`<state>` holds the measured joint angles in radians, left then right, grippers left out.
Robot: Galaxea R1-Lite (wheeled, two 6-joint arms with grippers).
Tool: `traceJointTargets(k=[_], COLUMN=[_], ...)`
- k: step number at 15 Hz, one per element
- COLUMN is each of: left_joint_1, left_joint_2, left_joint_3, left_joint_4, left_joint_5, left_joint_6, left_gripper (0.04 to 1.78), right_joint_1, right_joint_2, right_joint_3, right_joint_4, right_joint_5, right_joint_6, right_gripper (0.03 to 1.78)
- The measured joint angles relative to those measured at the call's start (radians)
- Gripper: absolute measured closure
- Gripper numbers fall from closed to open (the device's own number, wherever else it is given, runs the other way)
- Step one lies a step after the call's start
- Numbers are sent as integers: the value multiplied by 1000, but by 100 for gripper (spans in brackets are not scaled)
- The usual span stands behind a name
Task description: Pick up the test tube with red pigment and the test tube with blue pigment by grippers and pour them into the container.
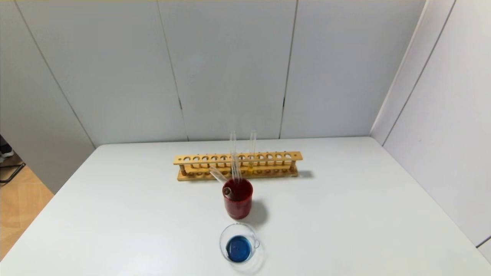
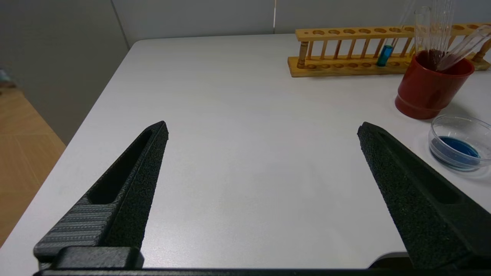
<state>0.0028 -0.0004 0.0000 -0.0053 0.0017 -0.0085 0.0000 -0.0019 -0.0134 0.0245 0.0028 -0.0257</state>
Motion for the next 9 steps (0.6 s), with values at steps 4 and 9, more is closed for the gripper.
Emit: traceJointTargets(k=[4,9], left_joint_1=[0,0], left_joint_2=[0,0], left_joint_3=[0,0], left_joint_4=[0,0], left_joint_5=[-1,0], left_joint_6=[0,0], left_gripper=[7,7], right_joint_1=[0,0], right_joint_2=[0,0], right_joint_3=[1,0], right_joint_4=[-1,3], right_joint_5=[-4,-4], right_joint_6=[10,8], right_gripper=[7,7])
